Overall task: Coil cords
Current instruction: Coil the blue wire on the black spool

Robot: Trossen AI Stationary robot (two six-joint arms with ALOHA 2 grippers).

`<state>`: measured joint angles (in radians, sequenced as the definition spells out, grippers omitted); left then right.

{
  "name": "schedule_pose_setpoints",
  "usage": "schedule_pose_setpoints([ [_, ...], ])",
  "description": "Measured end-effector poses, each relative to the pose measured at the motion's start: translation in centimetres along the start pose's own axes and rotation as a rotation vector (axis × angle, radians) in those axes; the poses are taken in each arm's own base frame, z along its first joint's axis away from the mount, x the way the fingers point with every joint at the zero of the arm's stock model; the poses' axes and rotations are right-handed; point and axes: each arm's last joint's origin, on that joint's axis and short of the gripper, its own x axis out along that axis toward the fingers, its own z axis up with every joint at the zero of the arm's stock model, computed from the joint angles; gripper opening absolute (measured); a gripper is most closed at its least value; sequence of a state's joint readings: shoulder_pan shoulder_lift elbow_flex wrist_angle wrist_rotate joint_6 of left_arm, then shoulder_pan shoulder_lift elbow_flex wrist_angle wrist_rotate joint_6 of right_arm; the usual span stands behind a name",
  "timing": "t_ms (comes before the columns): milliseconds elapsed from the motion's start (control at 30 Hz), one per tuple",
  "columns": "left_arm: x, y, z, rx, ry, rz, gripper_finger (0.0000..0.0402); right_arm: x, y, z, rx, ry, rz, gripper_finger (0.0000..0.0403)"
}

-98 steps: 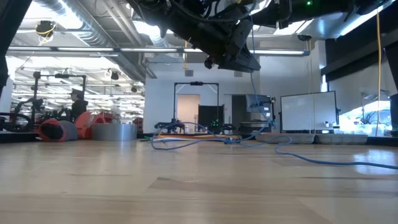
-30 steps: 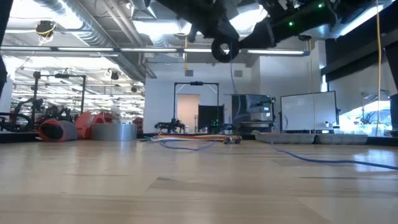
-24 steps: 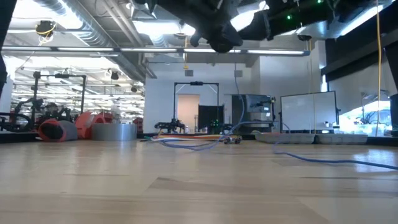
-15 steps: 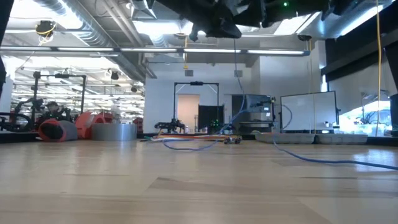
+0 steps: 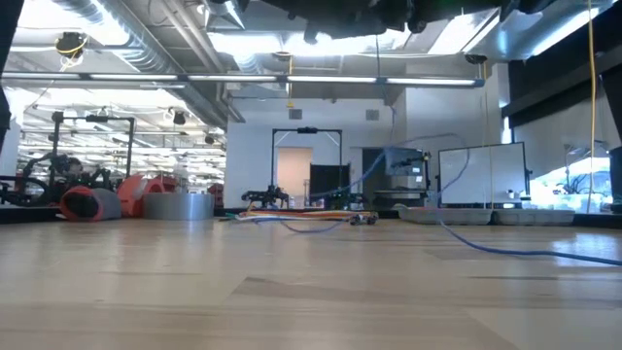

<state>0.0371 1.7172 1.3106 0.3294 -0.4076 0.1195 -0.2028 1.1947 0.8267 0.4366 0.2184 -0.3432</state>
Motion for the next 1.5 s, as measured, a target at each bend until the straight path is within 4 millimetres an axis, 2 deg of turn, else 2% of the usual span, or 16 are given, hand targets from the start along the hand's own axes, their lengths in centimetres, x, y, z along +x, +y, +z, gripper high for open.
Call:
schedule_pose_setpoints([
  [167,0.1,0.6,-0.2,0.056,0.033,0.11,0.0005,-0.1,0.5,0.2,0.004,-0.002,0.023,0.0005],
  [367,0.2,1.0,-0.7,0.097,0.088,0.162,0.0005,-0.4,0.5,0.4,-0.01,0.007,0.005,0.0005],
  [867,0.1,1.2,-1.2,0.125,0.156,0.164,0.0005,-1.5,-1.0,3.8,-0.03,-0.008,0.03,0.0001],
  [1033,0.1,1.2,-1.4,0.134,0.172,0.162,0.0005,-1.6,-1.5,5.3,-0.023,-0.047,0.04,0.0001],
  [1200,0.1,1.1,-3.1,0.169,0.279,0.148,0.0005,-2.3,-2.6,8.0,-0.002,-0.131,0.023,0.0001],
  [1500,0.0,1.6,-3.3,0.147,0.316,0.163,0.0005,-4.2,-4.0,10.6,0.004,-0.177,0.021,0.0001],
])
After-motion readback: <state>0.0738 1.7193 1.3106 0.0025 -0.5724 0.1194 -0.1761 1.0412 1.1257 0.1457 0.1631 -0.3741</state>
